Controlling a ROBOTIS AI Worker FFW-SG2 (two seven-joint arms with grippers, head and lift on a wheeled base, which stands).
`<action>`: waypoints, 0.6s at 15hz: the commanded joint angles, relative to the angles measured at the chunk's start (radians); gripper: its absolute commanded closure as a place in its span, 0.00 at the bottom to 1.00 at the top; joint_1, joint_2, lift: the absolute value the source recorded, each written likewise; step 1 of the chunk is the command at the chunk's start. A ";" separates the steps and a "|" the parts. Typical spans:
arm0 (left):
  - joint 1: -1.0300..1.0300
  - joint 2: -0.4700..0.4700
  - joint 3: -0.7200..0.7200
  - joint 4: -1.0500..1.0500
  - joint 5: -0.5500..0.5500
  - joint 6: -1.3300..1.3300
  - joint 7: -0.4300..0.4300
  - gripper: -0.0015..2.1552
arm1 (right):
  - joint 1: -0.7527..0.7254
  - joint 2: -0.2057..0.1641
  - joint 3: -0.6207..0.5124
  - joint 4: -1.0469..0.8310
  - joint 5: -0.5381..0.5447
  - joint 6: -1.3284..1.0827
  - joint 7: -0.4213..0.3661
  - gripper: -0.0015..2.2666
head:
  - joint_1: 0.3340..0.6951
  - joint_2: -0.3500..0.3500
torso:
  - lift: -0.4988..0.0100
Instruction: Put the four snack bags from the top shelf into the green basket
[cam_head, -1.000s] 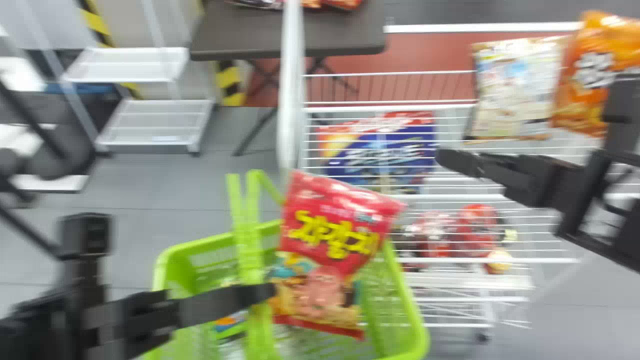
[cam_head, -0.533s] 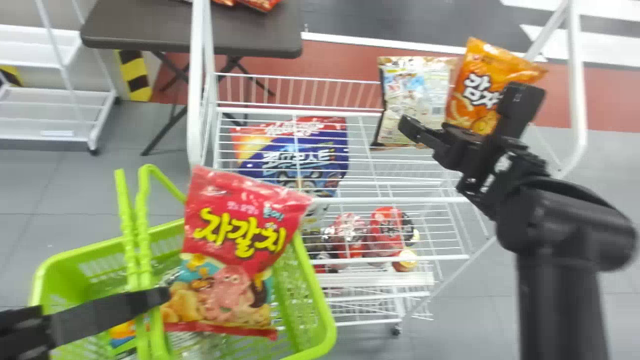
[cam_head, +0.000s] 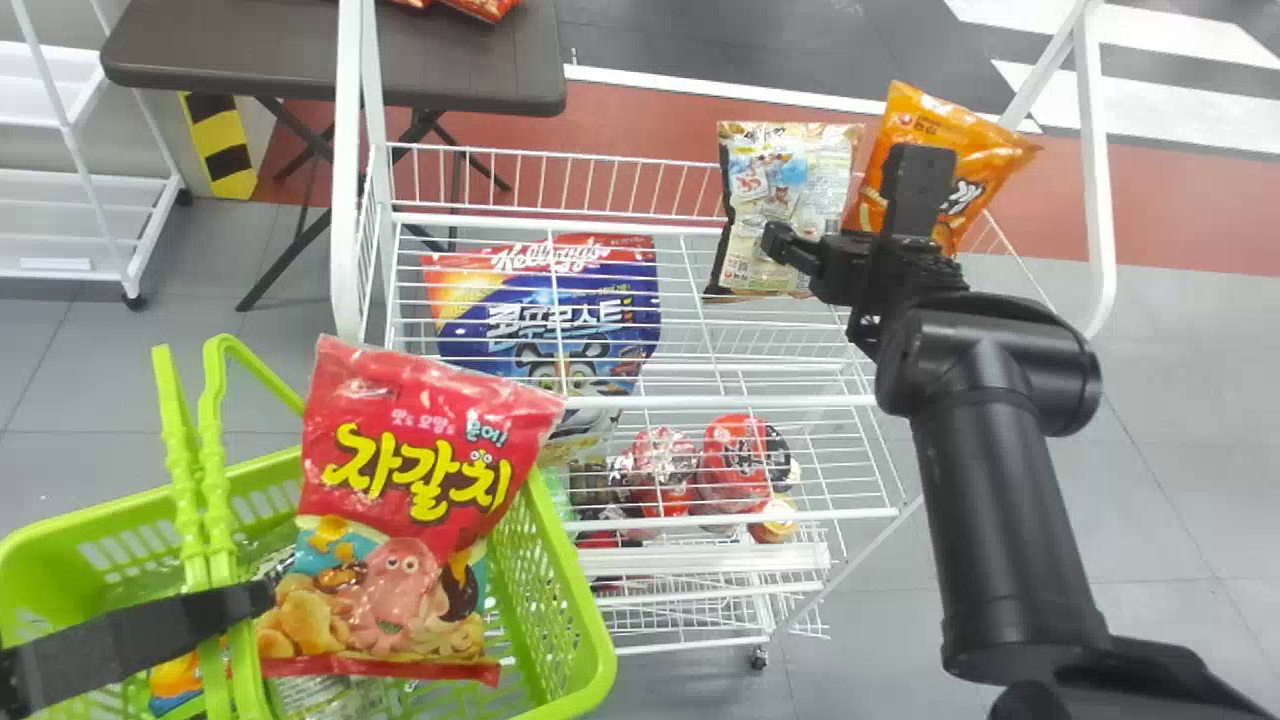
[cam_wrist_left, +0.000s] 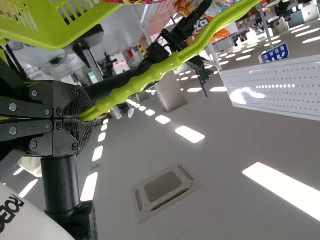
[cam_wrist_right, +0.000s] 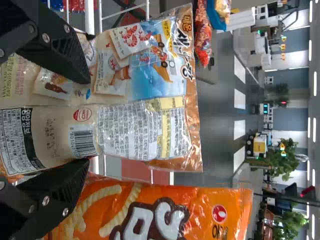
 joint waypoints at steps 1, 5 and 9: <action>0.000 0.000 0.002 0.002 0.000 0.000 -0.011 1.00 | 0.036 0.005 -0.003 -0.026 -0.004 -0.017 -0.020 0.92 | 1.00 0.19 | 0.97; 0.000 0.000 0.003 0.002 0.002 0.000 -0.011 1.00 | 0.145 0.008 -0.003 -0.221 -0.050 -0.011 -0.040 1.00 | 1.00 0.18 | 0.97; 0.002 0.000 0.013 0.002 0.003 0.000 -0.011 1.00 | 0.339 0.007 -0.026 -0.589 -0.238 0.186 -0.033 1.00 | 1.00 0.18 | 0.97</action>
